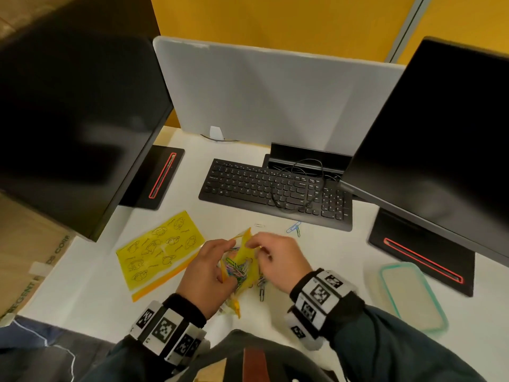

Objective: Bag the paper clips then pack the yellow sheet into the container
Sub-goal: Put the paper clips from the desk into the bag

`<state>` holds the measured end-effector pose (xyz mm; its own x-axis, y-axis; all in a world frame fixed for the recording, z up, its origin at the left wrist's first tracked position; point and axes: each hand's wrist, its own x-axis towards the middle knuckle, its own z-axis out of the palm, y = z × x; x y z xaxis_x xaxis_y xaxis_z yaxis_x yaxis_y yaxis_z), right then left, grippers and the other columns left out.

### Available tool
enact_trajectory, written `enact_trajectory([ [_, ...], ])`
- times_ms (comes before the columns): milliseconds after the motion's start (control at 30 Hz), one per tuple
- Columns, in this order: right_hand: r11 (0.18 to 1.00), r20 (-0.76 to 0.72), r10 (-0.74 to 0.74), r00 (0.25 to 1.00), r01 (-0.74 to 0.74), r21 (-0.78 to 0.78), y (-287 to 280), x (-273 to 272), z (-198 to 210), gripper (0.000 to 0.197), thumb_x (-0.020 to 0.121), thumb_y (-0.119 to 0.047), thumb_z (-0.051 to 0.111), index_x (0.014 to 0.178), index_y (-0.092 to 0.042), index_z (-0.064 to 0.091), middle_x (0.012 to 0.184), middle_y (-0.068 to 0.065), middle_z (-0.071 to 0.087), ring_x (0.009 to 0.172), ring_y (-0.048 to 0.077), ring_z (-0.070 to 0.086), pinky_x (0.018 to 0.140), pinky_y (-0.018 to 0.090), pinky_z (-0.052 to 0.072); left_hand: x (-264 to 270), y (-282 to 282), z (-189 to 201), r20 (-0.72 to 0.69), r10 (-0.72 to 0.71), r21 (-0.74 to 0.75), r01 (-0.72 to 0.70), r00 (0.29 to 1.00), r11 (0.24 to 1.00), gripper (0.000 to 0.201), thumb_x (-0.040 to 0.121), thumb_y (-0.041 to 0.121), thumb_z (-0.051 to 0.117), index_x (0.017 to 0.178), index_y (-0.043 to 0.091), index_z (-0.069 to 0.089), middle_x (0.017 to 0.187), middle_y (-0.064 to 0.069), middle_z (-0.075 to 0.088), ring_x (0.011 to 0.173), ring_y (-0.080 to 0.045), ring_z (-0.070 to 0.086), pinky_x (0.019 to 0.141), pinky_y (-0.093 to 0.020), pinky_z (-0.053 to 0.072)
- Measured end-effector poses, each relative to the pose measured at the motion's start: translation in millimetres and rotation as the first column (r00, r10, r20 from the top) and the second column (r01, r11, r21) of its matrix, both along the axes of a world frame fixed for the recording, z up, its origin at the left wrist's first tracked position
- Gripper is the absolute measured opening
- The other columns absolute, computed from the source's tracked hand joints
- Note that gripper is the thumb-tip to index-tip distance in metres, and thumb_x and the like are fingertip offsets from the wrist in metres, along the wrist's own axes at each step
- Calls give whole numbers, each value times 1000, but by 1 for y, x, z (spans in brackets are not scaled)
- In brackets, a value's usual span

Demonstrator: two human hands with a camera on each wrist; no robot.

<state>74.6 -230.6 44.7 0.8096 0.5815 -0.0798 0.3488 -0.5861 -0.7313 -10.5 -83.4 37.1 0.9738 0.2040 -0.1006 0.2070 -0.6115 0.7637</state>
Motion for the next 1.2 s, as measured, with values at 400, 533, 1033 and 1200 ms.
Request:
enact_trajectory([
  [400,760,8,135,991,-99,-642,-61,71,-65,52,92,-2,40,142,-14,31,141,10,36,128,27,35,104,36,39,-3,12,9,56,97,26,-99,994,995,65,65,0,72,121,26,52,119,11,43,72,-9,56,59,-1,40],
  [533,811,-10,187,982,-160,-563,-64,44,-75,44,94,-16,46,138,-17,39,122,9,48,114,27,42,94,34,41,-3,10,7,42,85,17,-85,996,996,65,65,1,72,121,28,52,119,12,43,68,-6,56,58,-1,40],
  [1033,911,-65,-24,998,-5,-412,-36,33,-84,42,80,-14,64,122,-14,56,115,8,50,108,27,53,92,32,46,-5,5,9,20,49,37,-50,999,998,64,66,2,71,121,26,51,119,12,43,70,-9,55,57,-2,40],
  [1200,892,-29,27,999,-37,-451,-30,35,-85,26,85,-10,56,111,-10,59,112,11,53,101,31,56,85,33,47,-6,5,9,15,59,29,-59,998,998,64,66,0,71,122,26,51,118,12,42,71,-10,55,57,-2,40],
])
